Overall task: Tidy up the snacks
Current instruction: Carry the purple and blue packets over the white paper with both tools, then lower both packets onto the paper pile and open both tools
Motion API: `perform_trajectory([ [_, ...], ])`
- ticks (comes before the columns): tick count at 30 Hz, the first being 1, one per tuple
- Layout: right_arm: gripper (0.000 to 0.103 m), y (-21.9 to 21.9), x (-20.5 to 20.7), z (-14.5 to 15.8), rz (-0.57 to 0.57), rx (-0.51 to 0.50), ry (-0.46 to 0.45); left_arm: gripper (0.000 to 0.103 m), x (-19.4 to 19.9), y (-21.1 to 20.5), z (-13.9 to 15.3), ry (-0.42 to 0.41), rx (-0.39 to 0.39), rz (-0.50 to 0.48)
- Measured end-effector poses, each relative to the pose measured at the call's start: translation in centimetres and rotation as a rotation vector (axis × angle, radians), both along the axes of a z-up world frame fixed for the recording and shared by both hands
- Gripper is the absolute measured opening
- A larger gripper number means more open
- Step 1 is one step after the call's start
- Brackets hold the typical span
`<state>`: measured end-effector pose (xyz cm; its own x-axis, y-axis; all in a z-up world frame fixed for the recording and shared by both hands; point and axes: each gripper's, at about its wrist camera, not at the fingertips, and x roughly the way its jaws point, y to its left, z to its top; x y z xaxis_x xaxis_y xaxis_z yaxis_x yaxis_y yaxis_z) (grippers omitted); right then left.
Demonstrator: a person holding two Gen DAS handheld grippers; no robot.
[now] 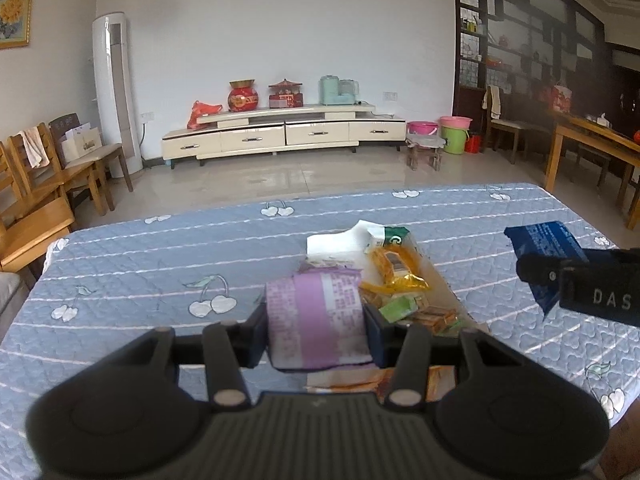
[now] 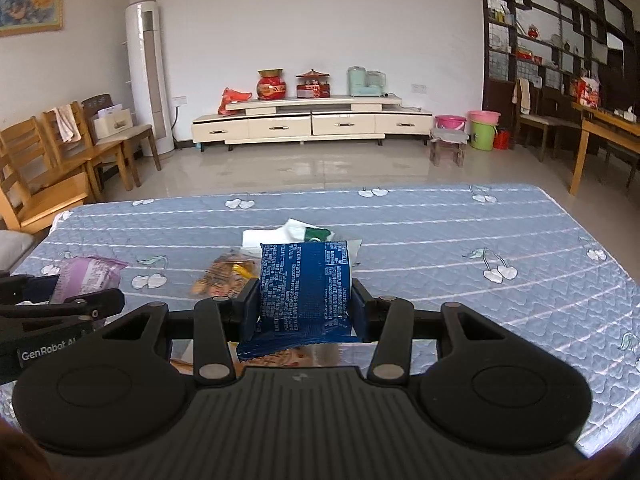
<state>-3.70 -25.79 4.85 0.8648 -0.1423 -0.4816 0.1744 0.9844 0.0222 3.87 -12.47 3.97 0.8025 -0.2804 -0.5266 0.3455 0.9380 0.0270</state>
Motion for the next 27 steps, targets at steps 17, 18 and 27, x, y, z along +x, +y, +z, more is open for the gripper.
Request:
perform_trajectory([
  [17, 0.056, -0.4, 6.3, -3.7, 0.057, 0.017, 0.071, 0.048, 1.2, -1.0, -1.3, 0.035, 0.008, -0.014],
  [18, 0.056, -0.4, 6.8, -3.8, 0.059, 0.015, 0.071, 0.048, 1.3, -1.0, -1.3, 0.036, 0.007, -0.017],
  [27, 0.090, -0.6, 7.5, -3.7, 0.064, 0.024, 0.009, 0.048, 2.1, -1.9, -1.9, 0.048, 0.003, -0.039],
])
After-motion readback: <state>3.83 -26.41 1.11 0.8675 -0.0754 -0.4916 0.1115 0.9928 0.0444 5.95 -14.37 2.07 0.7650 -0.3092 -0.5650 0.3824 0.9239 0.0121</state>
